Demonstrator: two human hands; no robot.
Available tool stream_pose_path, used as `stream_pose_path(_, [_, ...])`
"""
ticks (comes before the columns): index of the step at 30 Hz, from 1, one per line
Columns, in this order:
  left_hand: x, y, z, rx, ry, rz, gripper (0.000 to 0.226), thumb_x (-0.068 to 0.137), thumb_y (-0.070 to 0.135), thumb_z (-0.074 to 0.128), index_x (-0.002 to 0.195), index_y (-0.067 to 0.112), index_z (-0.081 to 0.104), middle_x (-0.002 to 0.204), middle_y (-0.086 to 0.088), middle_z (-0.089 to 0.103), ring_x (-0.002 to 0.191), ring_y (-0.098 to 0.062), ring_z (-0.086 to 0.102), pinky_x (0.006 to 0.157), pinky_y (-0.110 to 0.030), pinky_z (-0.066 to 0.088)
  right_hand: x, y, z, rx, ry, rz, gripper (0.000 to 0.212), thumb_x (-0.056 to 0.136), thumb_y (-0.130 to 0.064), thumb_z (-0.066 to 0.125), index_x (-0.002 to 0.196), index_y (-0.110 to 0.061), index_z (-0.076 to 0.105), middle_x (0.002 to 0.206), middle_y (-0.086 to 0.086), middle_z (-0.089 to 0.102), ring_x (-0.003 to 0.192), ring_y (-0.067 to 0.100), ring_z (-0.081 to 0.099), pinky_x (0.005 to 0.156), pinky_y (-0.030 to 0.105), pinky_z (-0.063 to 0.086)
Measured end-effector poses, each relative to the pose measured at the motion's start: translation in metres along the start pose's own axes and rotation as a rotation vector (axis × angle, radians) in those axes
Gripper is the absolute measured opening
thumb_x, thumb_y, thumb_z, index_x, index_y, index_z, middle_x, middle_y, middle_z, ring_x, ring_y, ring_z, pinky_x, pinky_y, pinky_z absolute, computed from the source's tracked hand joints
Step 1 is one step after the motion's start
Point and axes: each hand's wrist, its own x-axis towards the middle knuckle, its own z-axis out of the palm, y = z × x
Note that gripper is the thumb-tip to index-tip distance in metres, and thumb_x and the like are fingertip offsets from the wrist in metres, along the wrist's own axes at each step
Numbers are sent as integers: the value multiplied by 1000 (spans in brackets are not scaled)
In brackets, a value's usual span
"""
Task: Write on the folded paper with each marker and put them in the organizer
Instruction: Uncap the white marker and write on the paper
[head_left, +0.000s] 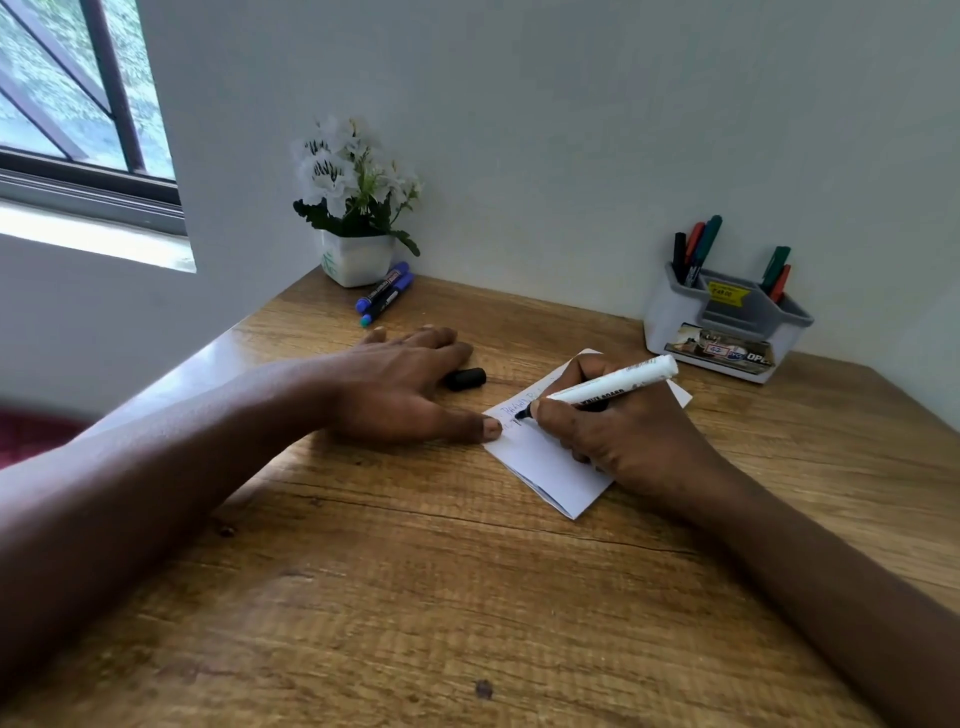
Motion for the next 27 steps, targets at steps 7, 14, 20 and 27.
stream_pose_path(7, [0, 1, -1, -1, -9, -12, 115, 68, 96, 32, 161, 33, 6, 170, 6, -1, 154, -22, 8, 121, -47, 10, -1, -2, 1, -15, 39, 7, 17, 78, -29, 81, 75, -20, 67, 61, -9, 66, 52, 2, 63, 49, 16, 48])
stream_pose_path(14, [-4, 8, -5, 2, -18, -14, 110, 69, 86, 32, 161, 31, 8, 170, 5, 3, 153, -23, 13, 121, -49, 13, -1, -2, 2, -45, 53, 20, 15, 80, -28, 82, 79, -21, 69, 70, -3, 69, 55, 3, 64, 52, 20, 51])
stream_pose_path(20, [-6, 7, -5, -2, -18, -16, 110, 69, 86, 32, 161, 32, 7, 170, 5, 1, 154, -23, 10, 122, -48, 13, -1, -2, 1, -16, 65, 38, 16, 83, -27, 81, 79, -18, 68, 58, -9, 67, 49, 2, 62, 47, 14, 46])
stream_pose_path(27, [-5, 6, -4, -2, -13, -10, 110, 69, 87, 32, 161, 32, 8, 170, 5, 1, 154, -23, 11, 122, -49, 12, -1, -2, 0, 5, 95, 58, 15, 82, -29, 80, 80, -20, 69, 57, -10, 67, 50, 1, 62, 49, 19, 48])
